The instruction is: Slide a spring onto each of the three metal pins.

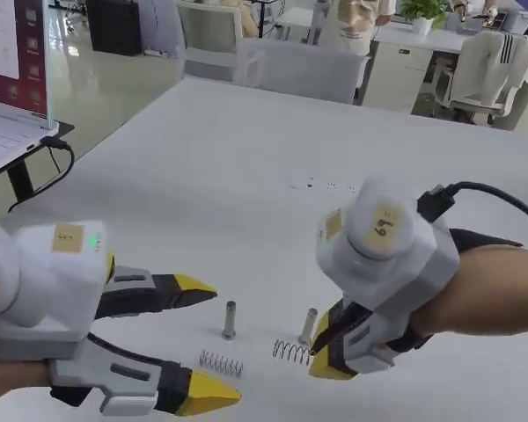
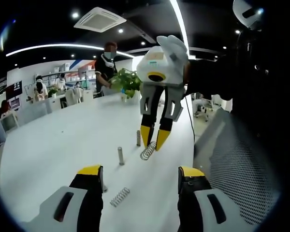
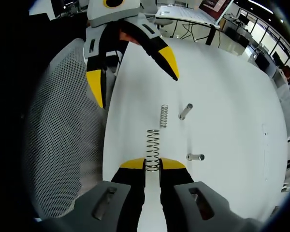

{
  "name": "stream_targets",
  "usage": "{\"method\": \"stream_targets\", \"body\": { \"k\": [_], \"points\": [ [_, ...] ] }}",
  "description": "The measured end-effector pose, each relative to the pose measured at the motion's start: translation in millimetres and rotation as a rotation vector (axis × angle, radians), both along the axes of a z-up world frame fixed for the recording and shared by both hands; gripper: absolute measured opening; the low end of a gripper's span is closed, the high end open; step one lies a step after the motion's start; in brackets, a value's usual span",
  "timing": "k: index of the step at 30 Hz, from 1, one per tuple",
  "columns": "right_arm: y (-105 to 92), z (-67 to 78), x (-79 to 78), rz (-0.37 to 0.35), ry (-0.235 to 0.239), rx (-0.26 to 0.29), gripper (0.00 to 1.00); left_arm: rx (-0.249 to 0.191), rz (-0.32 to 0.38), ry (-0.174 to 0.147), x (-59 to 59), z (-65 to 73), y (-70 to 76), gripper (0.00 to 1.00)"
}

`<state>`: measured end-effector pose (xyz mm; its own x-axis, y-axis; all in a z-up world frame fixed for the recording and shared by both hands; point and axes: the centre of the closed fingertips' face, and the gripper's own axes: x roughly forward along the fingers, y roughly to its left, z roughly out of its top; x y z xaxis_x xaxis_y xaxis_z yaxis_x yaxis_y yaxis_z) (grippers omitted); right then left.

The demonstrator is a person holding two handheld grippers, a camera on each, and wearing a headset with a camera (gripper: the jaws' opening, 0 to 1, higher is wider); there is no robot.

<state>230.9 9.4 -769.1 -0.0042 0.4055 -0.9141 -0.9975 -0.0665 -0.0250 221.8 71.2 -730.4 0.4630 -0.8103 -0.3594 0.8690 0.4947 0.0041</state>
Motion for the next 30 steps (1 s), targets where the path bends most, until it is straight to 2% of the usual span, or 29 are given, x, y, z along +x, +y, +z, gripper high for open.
{"method": "stream_targets", "body": {
  "k": [8, 14, 30],
  "points": [
    [7.9, 9.8, -3.7, 0.026, -0.020, 0.019, 0.08, -0.004, -0.013, -0.018, 1.3, 4.0, -3.9, 0.46],
    [11.5, 13.9, -5.3, 0.043, -0.032, 0.018, 0.08, 0.009, -0.046, -0.020, -1.7, 3.0, -10.8, 0.37],
    [20.0, 20.1, -12.9, 0.090, -0.043, 0.016, 0.08, 0.032, -0.125, -0.029, -3.7, 1.7, -28.3, 0.27]
  ]
}}
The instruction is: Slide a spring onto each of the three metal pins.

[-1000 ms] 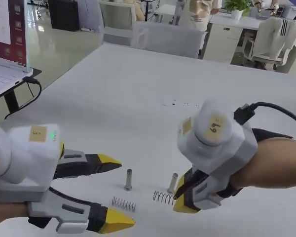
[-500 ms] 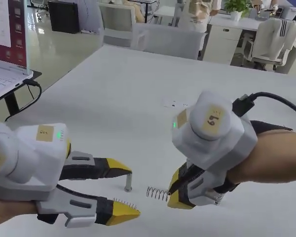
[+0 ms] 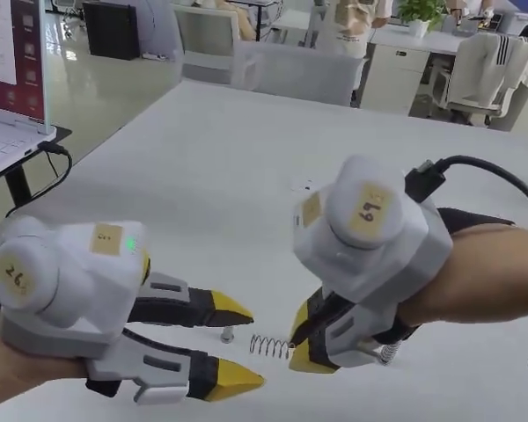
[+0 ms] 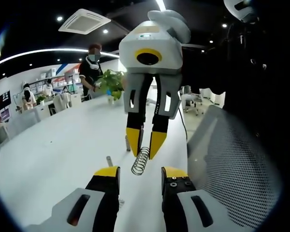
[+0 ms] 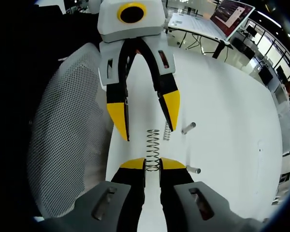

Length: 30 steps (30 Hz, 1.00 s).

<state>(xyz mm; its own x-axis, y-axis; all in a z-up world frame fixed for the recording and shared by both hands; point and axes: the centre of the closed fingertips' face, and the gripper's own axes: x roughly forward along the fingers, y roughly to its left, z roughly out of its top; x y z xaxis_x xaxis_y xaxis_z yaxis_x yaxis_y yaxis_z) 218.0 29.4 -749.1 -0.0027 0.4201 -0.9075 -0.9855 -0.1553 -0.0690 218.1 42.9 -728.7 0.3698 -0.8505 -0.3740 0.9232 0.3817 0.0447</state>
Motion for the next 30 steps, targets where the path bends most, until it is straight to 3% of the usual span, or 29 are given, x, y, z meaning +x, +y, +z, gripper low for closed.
{"method": "stream_targets", "body": {
  "k": [20, 30],
  "points": [
    [3.3, 0.2, -8.1, 0.033, -0.007, -0.003, 0.08, 0.009, -0.041, -0.026, -2.7, -2.4, -7.6, 0.06],
    [2.6, 0.1, -7.9, 0.042, -0.015, 0.002, 0.09, 0.010, -0.054, -0.026, -5.2, -3.1, -9.5, 0.03]
  ]
}}
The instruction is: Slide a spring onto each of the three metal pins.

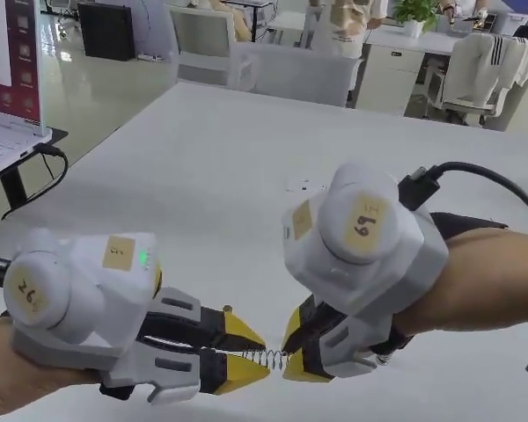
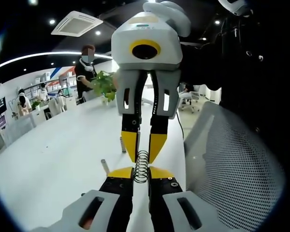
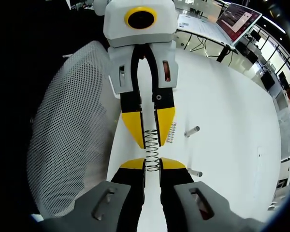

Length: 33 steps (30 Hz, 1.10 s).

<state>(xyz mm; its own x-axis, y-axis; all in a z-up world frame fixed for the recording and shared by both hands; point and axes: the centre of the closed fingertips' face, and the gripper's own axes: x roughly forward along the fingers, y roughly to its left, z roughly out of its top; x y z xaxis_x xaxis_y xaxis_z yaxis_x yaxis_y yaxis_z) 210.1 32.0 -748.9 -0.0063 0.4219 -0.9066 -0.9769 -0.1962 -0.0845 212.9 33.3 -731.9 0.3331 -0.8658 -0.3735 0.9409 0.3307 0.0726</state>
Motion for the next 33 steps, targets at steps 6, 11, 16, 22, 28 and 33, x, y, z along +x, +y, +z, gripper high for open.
{"method": "stream_targets", "body": {
  "k": [6, 11, 16, 22, 28, 33],
  "points": [
    [-0.9, -1.3, -1.8, 0.011, 0.011, 0.001, 0.09, -0.001, -0.013, -0.002, -2.0, -0.3, -1.2, 0.03],
    [-0.8, -3.7, -2.4, 0.016, 0.020, 0.004, 0.10, -0.002, -0.021, 0.002, -4.7, 0.5, -4.1, 0.02],
    [-2.8, -9.2, -1.7, 0.016, 0.031, -0.001, 0.11, -0.024, -0.023, -0.001, -6.1, 6.4, -6.8, 0.02],
    [-5.0, -14.5, -2.1, 0.011, 0.044, -0.003, 0.11, -0.057, -0.027, -0.007, -7.2, 14.2, -8.2, 0.02],
    [-6.1, -16.3, -2.1, 0.008, 0.050, 0.000, 0.10, -0.064, -0.026, -0.010, -6.3, 14.9, -8.0, 0.02],
    [-5.5, -12.9, -0.4, -0.002, 0.044, 0.007, 0.09, -0.060, -0.018, -0.010, -4.6, 12.9, -6.5, 0.03]
  ]
}}
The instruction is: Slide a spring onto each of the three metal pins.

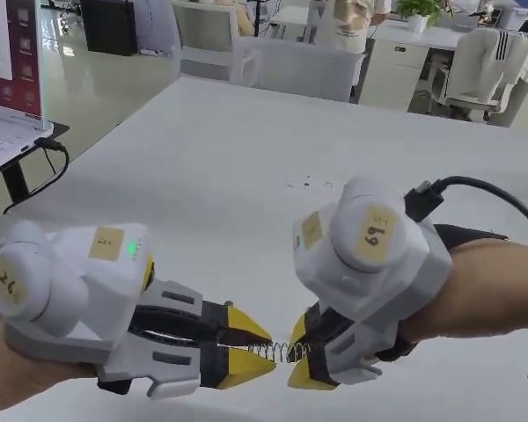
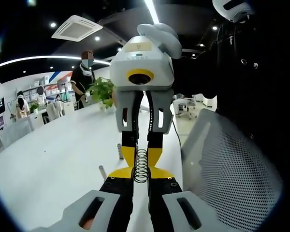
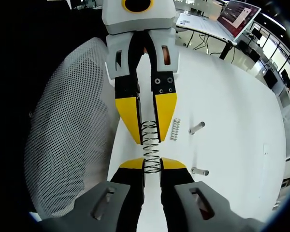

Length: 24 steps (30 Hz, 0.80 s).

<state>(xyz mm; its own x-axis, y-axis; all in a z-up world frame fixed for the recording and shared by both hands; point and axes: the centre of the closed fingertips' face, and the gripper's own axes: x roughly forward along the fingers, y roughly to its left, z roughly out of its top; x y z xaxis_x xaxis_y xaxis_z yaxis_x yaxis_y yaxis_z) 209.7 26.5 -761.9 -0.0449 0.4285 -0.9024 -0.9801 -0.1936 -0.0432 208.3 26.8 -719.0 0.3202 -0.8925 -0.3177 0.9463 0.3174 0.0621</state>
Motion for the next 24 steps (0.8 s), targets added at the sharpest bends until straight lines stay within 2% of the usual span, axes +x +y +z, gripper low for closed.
{"method": "stream_targets", "body": {
  "k": [12, 24],
  "points": [
    [7.3, 21.3, -3.4, 0.003, -0.015, 0.036, 0.09, 0.032, 0.000, 0.006, -0.2, -7.3, 0.3, 0.03],
    [15.0, 31.2, -9.3, 0.021, -0.018, 0.053, 0.09, 0.048, -0.013, 0.006, -2.1, -10.1, -2.1, 0.03]
  ]
}}
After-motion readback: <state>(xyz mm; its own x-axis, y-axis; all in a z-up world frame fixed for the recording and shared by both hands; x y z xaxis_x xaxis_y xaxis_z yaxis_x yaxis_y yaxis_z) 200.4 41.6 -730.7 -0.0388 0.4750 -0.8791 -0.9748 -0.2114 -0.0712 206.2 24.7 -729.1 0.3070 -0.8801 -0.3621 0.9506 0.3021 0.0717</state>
